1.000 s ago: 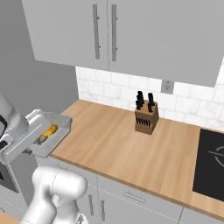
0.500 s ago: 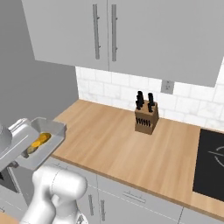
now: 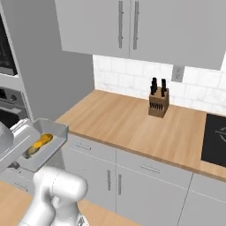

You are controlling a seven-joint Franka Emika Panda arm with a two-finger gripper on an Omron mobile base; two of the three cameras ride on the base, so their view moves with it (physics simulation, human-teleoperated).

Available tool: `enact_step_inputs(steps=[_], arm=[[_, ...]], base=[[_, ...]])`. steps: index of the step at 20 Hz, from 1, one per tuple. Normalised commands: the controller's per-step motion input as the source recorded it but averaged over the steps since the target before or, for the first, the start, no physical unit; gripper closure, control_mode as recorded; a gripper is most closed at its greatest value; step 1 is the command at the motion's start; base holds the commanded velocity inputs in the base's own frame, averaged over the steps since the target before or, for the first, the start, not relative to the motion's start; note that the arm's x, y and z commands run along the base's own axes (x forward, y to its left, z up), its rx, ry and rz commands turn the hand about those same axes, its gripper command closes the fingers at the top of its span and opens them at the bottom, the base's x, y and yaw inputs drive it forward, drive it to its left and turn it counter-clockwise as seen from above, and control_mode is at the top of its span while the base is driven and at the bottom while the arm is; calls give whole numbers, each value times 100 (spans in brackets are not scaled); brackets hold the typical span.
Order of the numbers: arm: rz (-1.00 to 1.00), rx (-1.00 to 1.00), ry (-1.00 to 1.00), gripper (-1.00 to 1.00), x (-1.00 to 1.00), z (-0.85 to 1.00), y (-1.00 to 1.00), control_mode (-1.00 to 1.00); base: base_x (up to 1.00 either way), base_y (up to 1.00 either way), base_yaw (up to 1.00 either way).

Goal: Take the meat container that has the fish and place it on the second highest rack of the freezer. Then take the vegetable container that has the corn and onion and place it on the highest rack of the freezer.

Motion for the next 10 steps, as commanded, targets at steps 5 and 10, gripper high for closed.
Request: enact_step_inputs(steps=[5,10], arm=[[0,0,0,100,0,0,0,100],[0,0,0,100,0,0,0,100]], base=[[-8,100,11],[13,100,11]])
